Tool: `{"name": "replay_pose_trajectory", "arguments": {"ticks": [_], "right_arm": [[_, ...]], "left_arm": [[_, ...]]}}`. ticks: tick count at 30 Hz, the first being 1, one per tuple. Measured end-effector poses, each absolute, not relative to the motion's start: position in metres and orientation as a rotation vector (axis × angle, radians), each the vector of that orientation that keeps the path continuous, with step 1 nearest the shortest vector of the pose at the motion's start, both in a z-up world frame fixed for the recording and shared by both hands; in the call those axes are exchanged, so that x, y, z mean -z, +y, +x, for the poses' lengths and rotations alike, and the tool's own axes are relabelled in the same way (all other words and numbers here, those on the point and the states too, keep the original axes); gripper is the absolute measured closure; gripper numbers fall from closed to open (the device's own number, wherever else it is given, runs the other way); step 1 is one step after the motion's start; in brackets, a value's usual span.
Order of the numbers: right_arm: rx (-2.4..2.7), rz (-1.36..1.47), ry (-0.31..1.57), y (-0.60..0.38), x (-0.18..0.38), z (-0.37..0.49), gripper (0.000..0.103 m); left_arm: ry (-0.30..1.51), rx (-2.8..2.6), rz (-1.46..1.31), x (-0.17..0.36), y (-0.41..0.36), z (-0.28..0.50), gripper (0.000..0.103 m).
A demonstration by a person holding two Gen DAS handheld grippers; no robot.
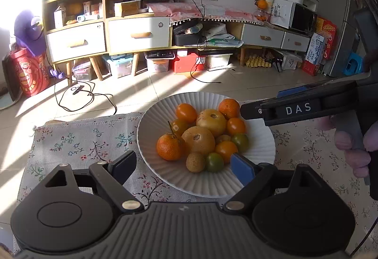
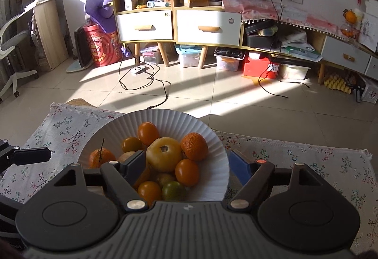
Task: Organize fruits
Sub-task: 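Withdraw both open tools from the bowl toward the two brown fruits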
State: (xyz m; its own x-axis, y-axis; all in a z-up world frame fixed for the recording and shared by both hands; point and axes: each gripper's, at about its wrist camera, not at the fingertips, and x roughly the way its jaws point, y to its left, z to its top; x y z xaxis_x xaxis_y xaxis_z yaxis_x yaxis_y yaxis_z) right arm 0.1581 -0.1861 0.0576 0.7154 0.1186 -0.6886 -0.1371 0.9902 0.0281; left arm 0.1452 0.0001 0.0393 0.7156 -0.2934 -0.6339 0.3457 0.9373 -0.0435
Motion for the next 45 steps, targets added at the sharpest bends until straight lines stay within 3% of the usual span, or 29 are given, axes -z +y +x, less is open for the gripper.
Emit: {"name": "replay_pose_trajectory", "arguments": {"ticks": [12,45], "right_arm": [[-0.159,-0.006,0.763,-0.182,-0.061,0.121,0.019],[-0.149,-0.063,0.801,-0.181,-0.032,0.048,0.006]], "left_arm": [[0.698,0.338,0.084,-0.041,0.006,0.113,0.010],[0.735,0.313,0.051,-0.012,0.023,0.054,0.008]]}}
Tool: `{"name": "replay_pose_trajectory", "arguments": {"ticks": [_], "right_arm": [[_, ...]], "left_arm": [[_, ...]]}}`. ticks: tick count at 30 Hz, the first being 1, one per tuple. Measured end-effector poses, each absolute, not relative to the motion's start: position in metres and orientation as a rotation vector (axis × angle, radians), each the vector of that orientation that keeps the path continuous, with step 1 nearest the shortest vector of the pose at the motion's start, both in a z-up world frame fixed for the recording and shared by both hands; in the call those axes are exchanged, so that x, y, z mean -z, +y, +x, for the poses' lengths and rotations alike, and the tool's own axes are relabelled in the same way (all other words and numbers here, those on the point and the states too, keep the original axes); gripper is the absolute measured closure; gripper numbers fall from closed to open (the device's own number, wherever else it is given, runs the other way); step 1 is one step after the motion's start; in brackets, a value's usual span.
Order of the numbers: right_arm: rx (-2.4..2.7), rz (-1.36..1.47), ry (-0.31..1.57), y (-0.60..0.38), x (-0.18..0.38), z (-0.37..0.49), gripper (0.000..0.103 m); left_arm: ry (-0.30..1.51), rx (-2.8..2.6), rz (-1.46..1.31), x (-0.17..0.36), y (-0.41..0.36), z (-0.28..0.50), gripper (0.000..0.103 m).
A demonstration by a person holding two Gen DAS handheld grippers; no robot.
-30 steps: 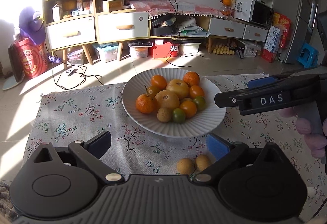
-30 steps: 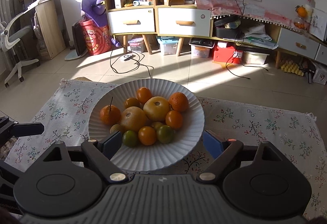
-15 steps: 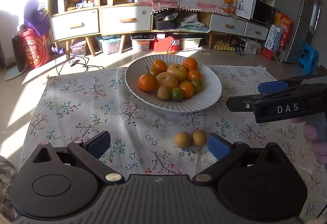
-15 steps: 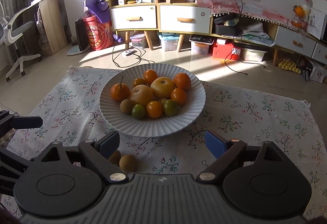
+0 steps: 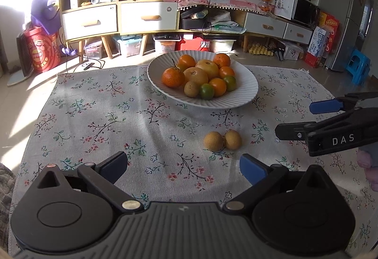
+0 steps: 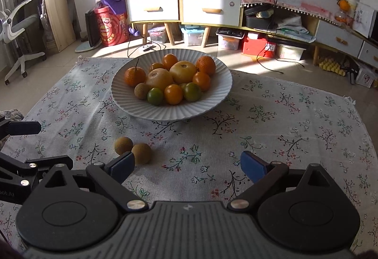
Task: Organize fruits
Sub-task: 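Withdraw both open tools from the bowl toward the two brown fruits, then grasp a brown fruit with left tool while right tool grasps the other brown fruit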
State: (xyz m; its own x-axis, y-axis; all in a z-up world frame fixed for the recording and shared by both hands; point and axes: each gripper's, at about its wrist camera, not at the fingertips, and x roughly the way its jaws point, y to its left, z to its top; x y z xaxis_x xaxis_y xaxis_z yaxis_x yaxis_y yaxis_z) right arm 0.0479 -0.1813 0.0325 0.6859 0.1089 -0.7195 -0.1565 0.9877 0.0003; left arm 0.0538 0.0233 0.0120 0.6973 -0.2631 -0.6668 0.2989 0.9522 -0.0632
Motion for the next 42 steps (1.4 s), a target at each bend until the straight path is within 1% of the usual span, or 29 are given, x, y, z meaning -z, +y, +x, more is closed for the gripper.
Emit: {"name": "replay_pose_trajectory", "arguments": {"ticks": [8,17,20,21,22,27,31,33,35,38,40,41,42], "right_arm": [[-0.177,-0.110,0.790,-0.179,-0.023,0.040,0.003],[-0.159,-0.143,0.814,-0.185,-0.009,0.040,0.003],[-0.150,-0.143,0.819,-0.188,-0.007,0.040,0.003],[-0.148,-0.143,0.821,-0.189,-0.007,0.040,0.003],[-0.147,-0.143,0.822,-0.189,-0.006,0.040,0.003],[-0.153,-0.152,0.833,-0.189,-0.002,0.041,0.003],[-0.165,-0.166,0.837,-0.186,0.001,0.040,0.003],[-0.171,-0.168,0.837,-0.185,0.002,0.039,0.003],[-0.177,-0.172,0.839,-0.183,0.003,0.040,0.003],[-0.180,-0.178,0.841,-0.181,0.004,0.039,0.003],[-0.185,-0.184,0.841,-0.179,0.005,0.038,0.003],[-0.187,-0.188,0.842,-0.178,0.005,0.038,0.003],[-0.188,-0.191,0.841,-0.177,0.005,0.038,0.003]], "left_arm": [[0.724,0.315,0.059,0.002,0.022,0.050,0.008],[0.665,0.338,0.099,0.013,0.004,0.063,0.009],[0.660,0.335,0.120,0.018,-0.001,0.072,0.020],[0.667,0.338,0.120,0.020,-0.001,0.075,0.026],[0.673,0.342,0.118,0.021,-0.002,0.077,0.029],[0.685,0.378,0.130,0.025,-0.010,0.084,0.036],[0.705,0.389,0.141,0.028,-0.014,0.089,0.046],[0.704,0.391,0.143,0.028,-0.015,0.091,0.049],[0.707,0.395,0.142,0.028,-0.016,0.092,0.055],[0.714,0.408,0.130,0.028,-0.017,0.093,0.068],[0.719,0.418,0.130,0.028,-0.017,0.093,0.085],[0.723,0.422,0.130,0.027,-0.017,0.093,0.088],[0.724,0.421,0.129,0.027,-0.016,0.092,0.088]]}}
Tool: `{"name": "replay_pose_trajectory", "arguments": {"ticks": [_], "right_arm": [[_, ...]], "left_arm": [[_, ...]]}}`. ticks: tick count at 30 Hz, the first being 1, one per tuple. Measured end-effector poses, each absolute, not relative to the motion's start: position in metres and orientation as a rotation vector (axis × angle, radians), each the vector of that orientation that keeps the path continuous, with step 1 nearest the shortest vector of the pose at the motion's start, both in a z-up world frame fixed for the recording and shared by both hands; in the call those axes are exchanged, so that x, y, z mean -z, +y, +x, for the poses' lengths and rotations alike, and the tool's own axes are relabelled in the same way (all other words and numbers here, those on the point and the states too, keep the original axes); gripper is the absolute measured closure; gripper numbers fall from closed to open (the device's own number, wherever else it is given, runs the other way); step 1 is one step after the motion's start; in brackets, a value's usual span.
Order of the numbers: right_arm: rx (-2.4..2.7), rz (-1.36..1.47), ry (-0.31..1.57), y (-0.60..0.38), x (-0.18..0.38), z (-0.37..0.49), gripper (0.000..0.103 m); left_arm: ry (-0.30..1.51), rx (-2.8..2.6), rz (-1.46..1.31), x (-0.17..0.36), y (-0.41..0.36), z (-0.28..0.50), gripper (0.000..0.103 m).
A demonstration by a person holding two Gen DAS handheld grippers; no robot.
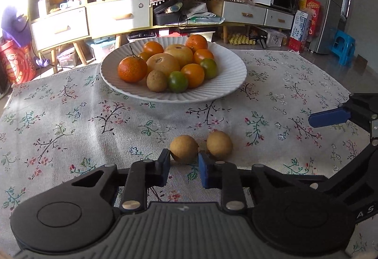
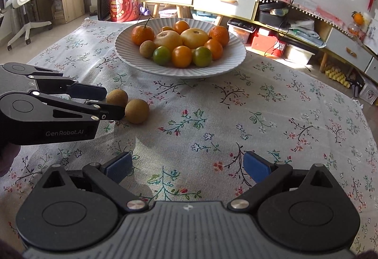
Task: Organize fruits
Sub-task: 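Grasp a brown fruit with left tool while right tool grasps the other brown fruit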
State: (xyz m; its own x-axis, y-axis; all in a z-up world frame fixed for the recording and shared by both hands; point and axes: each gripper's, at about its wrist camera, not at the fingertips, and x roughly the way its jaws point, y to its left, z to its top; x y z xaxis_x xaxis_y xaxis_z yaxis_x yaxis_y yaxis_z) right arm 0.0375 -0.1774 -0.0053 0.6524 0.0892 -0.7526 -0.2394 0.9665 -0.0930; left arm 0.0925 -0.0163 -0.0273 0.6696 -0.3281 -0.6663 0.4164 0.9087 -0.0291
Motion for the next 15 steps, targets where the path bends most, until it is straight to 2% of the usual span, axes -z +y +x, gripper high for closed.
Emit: {"name": "replay_pose_trajectory", "arguments": {"ticks": [10,15], "right_arm": [[-0.216,-0.205,0.826,-0.163,0.009,0.042,0.003],[-0.252,-0.222,0.821,-0.151,0.013,0.044,0.007]], "left_arm": [[0.758,0.371,0.096,0.021,0.000,0.091,0.088],[0.767,0.355,0.077,0.020,0.012,0.085,0.088]]}}
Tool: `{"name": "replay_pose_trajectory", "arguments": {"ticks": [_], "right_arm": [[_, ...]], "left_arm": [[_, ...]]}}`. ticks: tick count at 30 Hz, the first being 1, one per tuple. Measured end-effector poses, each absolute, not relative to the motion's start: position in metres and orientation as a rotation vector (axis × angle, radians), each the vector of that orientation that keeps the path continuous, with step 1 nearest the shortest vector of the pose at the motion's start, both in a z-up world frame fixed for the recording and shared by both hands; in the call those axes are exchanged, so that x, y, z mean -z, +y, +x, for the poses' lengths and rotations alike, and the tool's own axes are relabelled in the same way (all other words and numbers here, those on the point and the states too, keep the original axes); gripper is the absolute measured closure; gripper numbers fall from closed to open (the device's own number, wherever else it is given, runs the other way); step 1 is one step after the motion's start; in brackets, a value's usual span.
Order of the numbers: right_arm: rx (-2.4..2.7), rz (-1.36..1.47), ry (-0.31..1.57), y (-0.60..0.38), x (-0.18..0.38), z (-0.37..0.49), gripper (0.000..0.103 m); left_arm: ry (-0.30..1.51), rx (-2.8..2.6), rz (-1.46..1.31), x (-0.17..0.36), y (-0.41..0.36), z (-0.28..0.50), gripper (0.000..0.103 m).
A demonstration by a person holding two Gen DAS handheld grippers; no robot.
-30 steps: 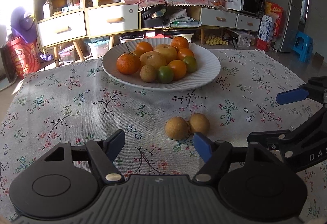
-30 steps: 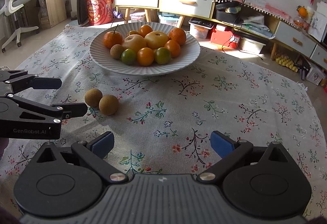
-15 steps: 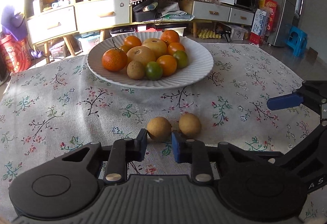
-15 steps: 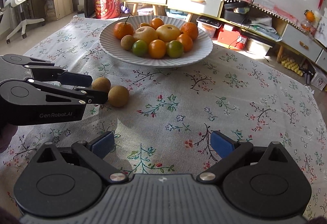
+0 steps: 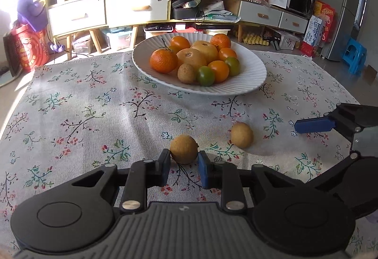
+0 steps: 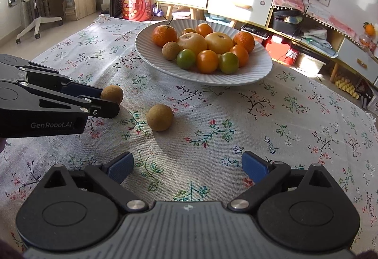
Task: Organize fruits
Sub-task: 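Grasp a brown fruit with left tool while right tool grasps the other brown fruit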
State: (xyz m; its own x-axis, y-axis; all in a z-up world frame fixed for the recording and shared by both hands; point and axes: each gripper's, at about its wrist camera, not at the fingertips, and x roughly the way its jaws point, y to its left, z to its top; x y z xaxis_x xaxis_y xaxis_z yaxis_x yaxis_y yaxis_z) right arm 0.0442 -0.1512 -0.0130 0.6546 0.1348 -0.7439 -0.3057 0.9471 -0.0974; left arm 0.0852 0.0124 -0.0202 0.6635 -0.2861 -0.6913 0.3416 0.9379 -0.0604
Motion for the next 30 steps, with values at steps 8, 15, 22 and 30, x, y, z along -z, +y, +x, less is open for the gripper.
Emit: {"name": "replay_pose_trajectory", "arguments": {"ticks": [8,15,22,30], "right_arm": [[-0.294,-0.182,0.816,-0.143,0.015,0.048,0.012],[-0.287,-0.162,0.795,-0.141,0.013,0.051,0.034],[-0.309,-0.163,0.786,-0.138,0.011,0.050,0.062],[-0.307,-0.149,0.788,-0.140,0.009,0.052,0.083]], "left_arm": [[0.771,0.358,0.053,0.019,0.024,0.077,0.088],[0.775,0.363,0.042,0.019,0.026,0.075,0.088],[0.778,0.369,0.035,0.019,0.027,0.074,0.088],[0.777,0.378,0.024,0.018,0.025,0.072,0.088]]}}
